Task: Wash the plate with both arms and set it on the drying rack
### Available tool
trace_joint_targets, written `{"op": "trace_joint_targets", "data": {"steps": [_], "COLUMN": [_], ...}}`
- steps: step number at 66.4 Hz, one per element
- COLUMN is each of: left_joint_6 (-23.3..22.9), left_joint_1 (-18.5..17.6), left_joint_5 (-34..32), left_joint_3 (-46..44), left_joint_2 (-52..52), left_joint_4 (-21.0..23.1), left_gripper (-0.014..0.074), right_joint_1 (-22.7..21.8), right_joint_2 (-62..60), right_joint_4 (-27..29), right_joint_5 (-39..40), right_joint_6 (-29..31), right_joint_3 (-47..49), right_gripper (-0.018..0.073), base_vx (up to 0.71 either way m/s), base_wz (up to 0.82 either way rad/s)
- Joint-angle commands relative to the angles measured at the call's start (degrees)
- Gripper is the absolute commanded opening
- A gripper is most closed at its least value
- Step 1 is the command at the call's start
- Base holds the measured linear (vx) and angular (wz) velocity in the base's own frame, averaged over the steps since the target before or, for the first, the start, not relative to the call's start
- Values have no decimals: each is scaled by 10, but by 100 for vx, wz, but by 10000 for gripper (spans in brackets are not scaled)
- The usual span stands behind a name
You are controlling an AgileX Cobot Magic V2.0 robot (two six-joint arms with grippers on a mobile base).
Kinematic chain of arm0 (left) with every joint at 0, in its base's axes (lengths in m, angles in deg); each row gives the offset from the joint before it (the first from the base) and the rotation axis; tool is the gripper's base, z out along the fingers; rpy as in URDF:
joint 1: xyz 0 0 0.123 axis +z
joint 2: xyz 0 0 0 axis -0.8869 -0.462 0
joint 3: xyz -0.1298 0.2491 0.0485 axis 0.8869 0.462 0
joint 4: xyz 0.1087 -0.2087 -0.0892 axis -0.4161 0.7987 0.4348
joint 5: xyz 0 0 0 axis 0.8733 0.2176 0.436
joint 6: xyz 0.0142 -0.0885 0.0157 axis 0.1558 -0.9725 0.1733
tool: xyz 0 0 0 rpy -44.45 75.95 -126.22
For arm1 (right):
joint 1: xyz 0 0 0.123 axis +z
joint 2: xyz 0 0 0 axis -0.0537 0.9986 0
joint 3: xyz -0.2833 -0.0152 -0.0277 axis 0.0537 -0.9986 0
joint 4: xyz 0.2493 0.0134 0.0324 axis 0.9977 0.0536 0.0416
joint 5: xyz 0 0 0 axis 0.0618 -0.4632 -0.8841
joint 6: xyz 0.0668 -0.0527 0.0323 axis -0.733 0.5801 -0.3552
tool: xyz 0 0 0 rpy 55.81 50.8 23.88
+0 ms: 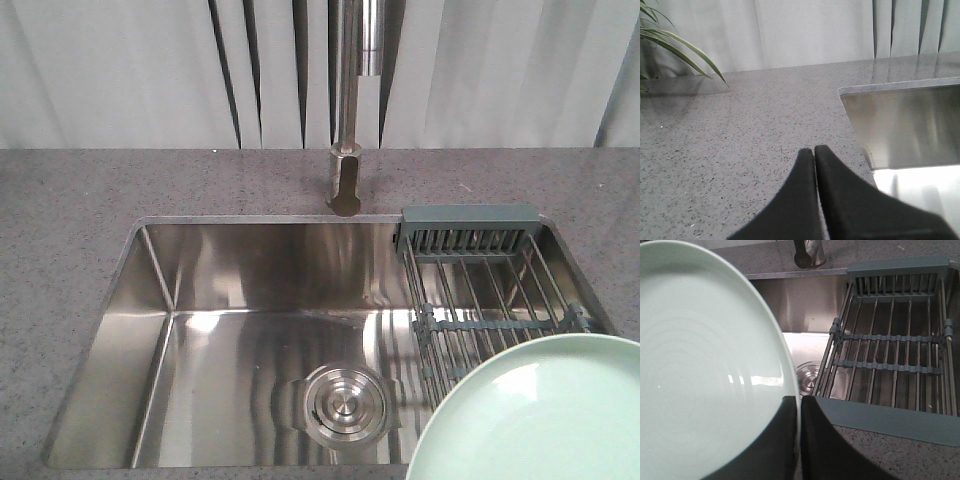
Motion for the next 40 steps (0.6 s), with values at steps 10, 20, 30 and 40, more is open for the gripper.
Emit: {"op": "trace_joint_targets", "data": {"steps": [10, 20, 30, 40], "left_joint_6": [-4, -4, -4, -4], "left_joint_1": [-4, -4, -4, -4], "left_joint_5": [-43, -43, -43, -43], "left_joint_3": [-15, -15, -15, -15], "left_joint_2": [8, 8, 8, 8], "left_joint_4": [0, 0, 0, 0], "left_gripper": [-6, -6, -6, -6], "right_joint_1": [-3, -3, -3, -3], "right_joint_2": [10, 10, 10, 10], "right_joint_4": [5, 5, 5, 5], "right_joint_5": [42, 42, 42, 42], "right_joint_6": [0, 0, 0, 0], "right_joint_3": [13, 13, 13, 13], "right_gripper": [-1, -1, -1, -1], "base_vx": [3, 2, 2, 1], "base_wz": [-1, -1, 0, 0]}}
